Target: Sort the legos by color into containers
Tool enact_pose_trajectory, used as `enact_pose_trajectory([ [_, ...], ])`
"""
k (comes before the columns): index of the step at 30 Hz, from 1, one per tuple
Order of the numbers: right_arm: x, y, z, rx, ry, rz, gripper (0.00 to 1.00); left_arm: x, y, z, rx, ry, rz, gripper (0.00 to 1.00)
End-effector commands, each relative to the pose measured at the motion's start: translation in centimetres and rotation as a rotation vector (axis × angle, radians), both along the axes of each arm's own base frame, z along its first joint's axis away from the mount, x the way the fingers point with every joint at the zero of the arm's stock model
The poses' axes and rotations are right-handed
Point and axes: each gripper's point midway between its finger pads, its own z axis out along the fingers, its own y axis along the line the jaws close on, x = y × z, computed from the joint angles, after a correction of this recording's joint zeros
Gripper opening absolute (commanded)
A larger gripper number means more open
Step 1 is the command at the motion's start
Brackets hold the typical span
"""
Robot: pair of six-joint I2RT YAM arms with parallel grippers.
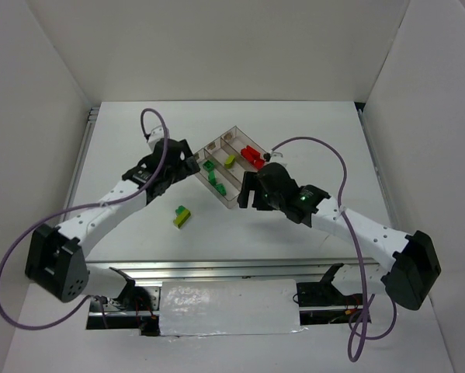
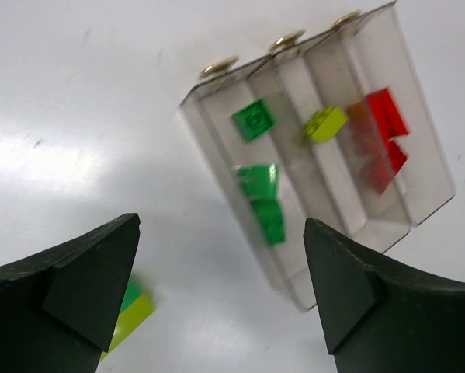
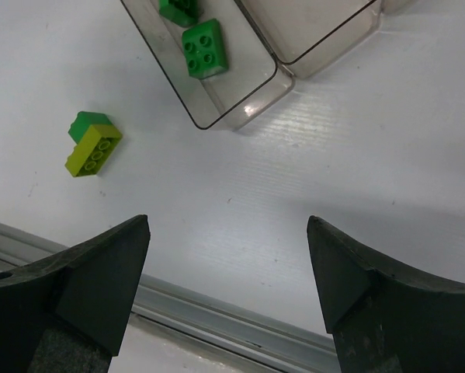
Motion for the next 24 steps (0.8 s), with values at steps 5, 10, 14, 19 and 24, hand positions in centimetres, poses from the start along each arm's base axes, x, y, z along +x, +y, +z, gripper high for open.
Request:
enact_pose_trajectory([
  [5, -0.4, 3.8, 0.7, 0.052, -0.025, 0.119, 0.89, -7.5, 2.3, -6.0, 0.092, 0.164, -0.135, 0.97],
  [10, -1.6, 5.2, -0.2, 0.043, 0.0, 0.174, 0.9, -9.6, 2.8, -8.1, 0.061, 0.216, -0.1, 0.97],
  [14, -2.6, 6.3, -0.8, 0.036, 0.006, 0.214, 0.9, -10.0, 2.9, -8.8, 0.05, 0.2, -0.104, 0.97],
  [19, -4.1, 7.6, -2.0, 0.039, 0.039, 0.282, 0.9, -9.7, 2.2, -9.8, 0.105, 0.196, -0.228, 0.98],
  [24, -4.9, 8.3, -2.8, 0.035, 0.059, 0.314, 0.9, -9.2, 0.8, -10.1, 0.126, 0.15, -0.362, 1.0],
])
